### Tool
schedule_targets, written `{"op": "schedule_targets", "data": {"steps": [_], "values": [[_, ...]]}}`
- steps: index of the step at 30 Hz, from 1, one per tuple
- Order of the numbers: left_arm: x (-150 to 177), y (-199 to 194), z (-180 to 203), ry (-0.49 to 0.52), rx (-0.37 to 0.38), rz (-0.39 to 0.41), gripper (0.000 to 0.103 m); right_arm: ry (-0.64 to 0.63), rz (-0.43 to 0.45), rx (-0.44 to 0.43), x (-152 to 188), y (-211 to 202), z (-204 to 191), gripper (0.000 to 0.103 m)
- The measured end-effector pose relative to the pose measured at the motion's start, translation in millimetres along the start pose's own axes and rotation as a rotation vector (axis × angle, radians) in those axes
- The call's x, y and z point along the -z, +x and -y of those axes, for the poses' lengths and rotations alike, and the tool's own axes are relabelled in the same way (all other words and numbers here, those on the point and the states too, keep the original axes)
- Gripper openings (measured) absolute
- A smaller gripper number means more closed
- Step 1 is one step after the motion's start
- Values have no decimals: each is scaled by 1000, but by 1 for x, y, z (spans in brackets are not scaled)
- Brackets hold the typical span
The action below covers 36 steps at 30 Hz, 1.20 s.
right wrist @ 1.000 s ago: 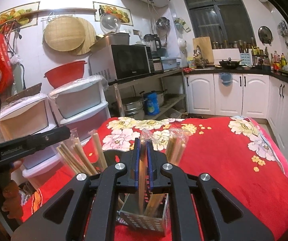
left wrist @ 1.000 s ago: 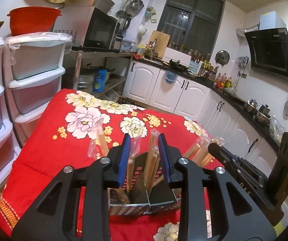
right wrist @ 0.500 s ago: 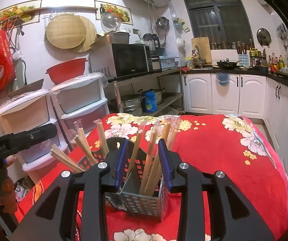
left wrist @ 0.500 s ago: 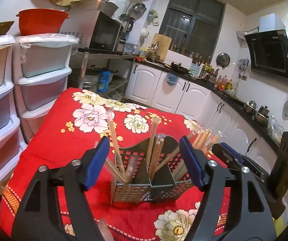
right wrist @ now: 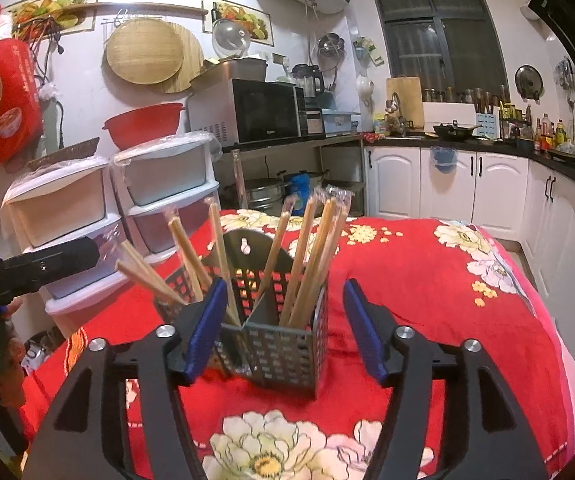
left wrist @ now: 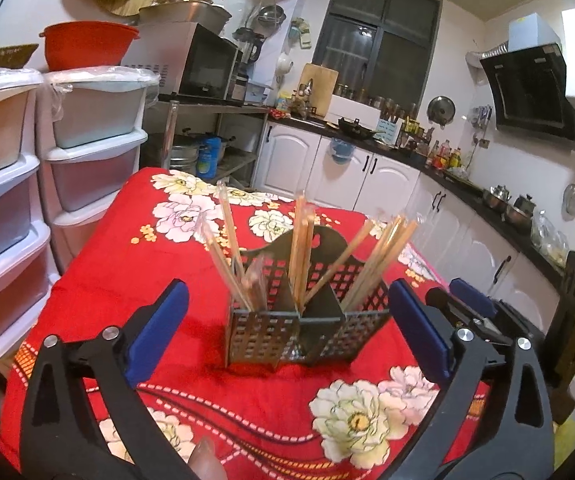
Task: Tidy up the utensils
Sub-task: 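Open both tools to release the chopsticks and pull back from the caddy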
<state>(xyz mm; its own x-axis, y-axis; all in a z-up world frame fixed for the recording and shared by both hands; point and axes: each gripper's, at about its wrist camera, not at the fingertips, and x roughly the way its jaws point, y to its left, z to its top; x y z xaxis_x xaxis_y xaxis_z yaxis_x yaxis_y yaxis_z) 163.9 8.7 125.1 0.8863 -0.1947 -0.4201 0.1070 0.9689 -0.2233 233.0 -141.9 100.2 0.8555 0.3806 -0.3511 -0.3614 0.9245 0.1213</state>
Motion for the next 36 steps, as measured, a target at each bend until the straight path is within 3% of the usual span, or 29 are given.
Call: {"op": "schedule_targets", "data": {"steps": [4, 13, 25, 36], "values": [[13, -4, -2, -9, -1, -10, 91, -1, 3, 14, 12, -13, 1, 73], [43, -7, 0, -11, -22, -41, 91, -7, -42, 25, 41, -24, 1, 85], [77, -2, -1, 2, -54, -52, 91, 5, -97, 60, 76, -26, 6, 90], [95, 7, -5, 5, -58, -12, 91, 6, -80, 72, 94, -24, 9, 94]]}}
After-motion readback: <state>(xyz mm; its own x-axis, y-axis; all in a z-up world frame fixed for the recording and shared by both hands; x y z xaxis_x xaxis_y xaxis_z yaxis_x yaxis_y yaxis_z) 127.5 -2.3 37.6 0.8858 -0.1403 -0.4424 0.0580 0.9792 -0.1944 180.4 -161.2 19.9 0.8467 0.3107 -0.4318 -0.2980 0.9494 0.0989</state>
